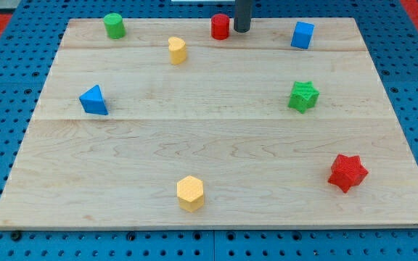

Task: Point your arm at the blue cube

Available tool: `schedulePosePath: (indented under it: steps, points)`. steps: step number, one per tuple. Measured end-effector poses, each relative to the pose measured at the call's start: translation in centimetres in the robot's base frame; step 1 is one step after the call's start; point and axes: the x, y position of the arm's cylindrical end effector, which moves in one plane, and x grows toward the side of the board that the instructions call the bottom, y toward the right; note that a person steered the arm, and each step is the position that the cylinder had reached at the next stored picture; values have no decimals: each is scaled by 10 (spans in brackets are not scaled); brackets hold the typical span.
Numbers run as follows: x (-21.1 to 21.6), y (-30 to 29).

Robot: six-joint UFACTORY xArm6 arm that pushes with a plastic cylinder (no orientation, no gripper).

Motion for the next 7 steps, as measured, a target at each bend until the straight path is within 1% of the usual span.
schedulePosePath:
  steps: [6,7]
  points:
    - [-1,17]
    - [-1,62]
